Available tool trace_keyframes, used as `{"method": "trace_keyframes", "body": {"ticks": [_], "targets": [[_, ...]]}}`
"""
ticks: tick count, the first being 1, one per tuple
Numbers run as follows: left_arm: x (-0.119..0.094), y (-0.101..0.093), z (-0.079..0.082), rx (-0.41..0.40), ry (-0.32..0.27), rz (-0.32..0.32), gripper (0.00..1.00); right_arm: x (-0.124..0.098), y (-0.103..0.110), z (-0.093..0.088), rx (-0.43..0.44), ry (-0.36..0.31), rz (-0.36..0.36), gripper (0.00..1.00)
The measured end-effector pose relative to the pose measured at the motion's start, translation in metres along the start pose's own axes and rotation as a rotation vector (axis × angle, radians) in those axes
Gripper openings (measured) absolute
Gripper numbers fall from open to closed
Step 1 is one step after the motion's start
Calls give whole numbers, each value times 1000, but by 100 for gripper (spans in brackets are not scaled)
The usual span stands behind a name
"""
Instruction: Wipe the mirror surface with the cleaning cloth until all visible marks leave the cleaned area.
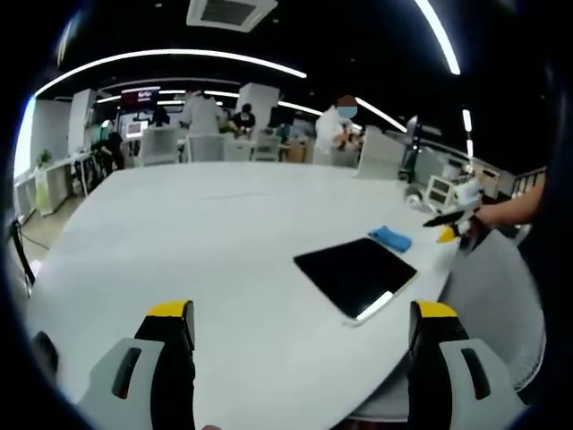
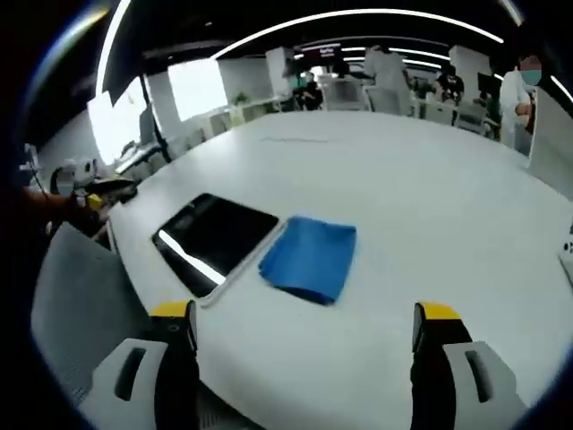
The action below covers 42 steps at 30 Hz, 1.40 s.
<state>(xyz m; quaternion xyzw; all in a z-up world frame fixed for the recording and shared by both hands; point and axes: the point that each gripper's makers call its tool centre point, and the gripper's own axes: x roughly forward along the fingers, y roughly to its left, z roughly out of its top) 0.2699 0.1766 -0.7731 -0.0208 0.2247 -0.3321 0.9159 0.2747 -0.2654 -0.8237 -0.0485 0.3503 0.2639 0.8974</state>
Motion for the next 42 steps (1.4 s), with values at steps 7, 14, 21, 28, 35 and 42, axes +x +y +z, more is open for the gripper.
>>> {"method": "trace_keyframes", "body": {"ticks": [7, 14, 21, 28, 35, 42], "targets": [[-4, 0, -3, 9, 11, -8, 100, -9, 10, -1, -43, -8, 7, 100], [-7, -2, -4, 20, 20, -9, 100, -5, 11, 6, -64, -22, 12, 100], [-8, -3, 0, 34, 9, -7, 100, -6, 15, 9, -67, -20, 29, 100], [-8, -1, 0, 45, 12, -5, 100, -7, 11, 11, -50, -27, 25, 100], [-7, -1, 5, 50, 9, -11, 100, -8, 13, 10, -34, -32, 26, 100], [-4, 1, 8, 55, 6, -18, 100, -11, 18, 12, -12, -48, 16, 100]]}}
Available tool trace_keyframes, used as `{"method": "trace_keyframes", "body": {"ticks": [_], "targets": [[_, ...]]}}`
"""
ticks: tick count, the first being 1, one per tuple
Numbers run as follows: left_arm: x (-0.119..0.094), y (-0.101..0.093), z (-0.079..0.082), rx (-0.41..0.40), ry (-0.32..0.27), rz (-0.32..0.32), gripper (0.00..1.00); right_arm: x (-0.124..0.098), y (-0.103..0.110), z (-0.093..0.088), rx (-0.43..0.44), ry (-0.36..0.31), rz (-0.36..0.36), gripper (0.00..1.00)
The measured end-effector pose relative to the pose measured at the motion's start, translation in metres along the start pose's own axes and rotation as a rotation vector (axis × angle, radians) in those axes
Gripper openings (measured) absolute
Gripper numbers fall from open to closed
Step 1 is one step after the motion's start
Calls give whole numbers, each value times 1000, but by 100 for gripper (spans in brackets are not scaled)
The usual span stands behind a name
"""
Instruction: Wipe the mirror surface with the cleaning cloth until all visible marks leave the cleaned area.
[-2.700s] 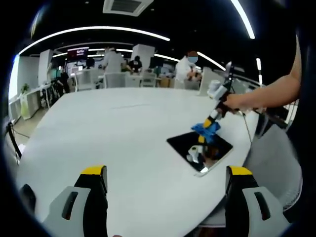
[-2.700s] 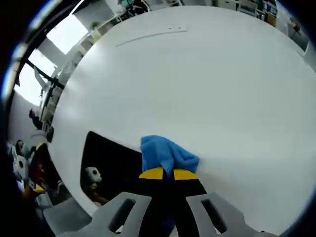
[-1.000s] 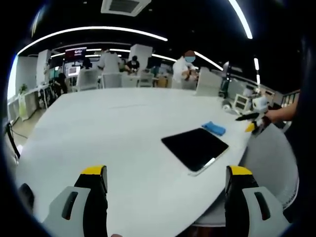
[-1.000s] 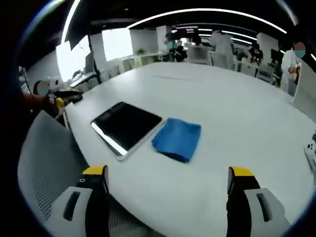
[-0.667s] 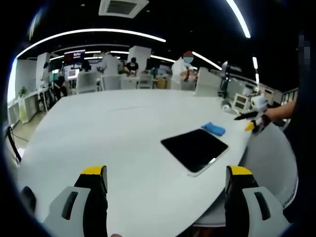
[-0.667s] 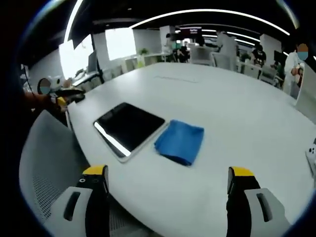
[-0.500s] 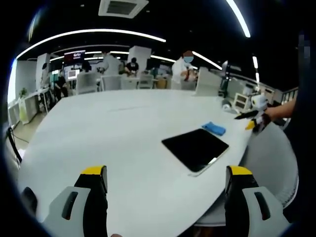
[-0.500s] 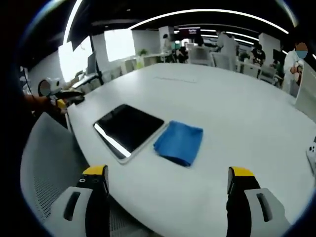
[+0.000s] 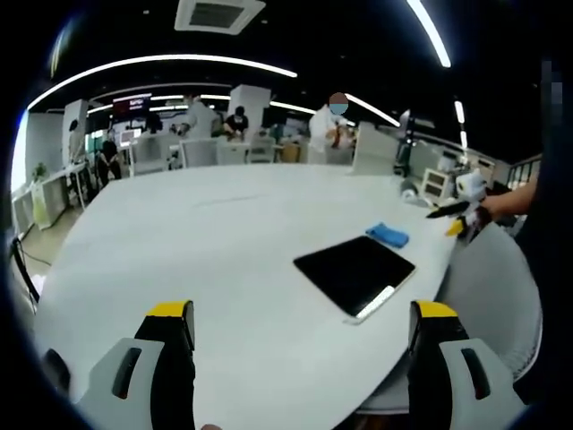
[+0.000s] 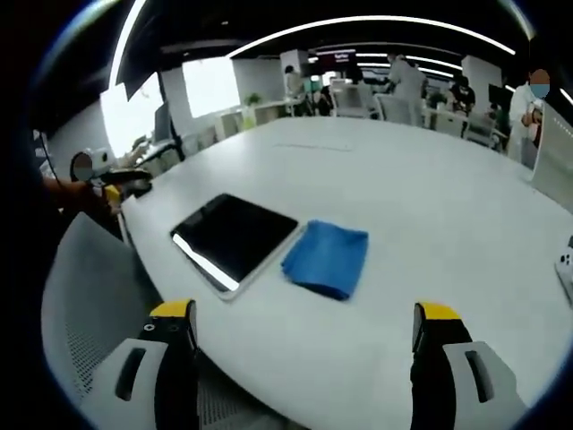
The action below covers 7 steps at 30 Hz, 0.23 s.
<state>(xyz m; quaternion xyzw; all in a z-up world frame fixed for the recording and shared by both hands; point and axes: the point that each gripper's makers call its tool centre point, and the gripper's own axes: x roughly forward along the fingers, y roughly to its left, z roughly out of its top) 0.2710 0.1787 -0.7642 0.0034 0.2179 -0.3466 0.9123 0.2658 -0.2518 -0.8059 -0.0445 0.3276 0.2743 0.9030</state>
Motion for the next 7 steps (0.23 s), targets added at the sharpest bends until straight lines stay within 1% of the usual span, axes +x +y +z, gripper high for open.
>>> {"method": "trace_keyframes", "body": {"ticks": [4, 7], "targets": [[2, -1, 6, 12, -9, -11, 100, -1, 4, 2, 19, -10, -11, 100], [2, 5, 9, -9, -27, 1, 100, -1, 6, 5, 18, -21, -16, 100]]}}
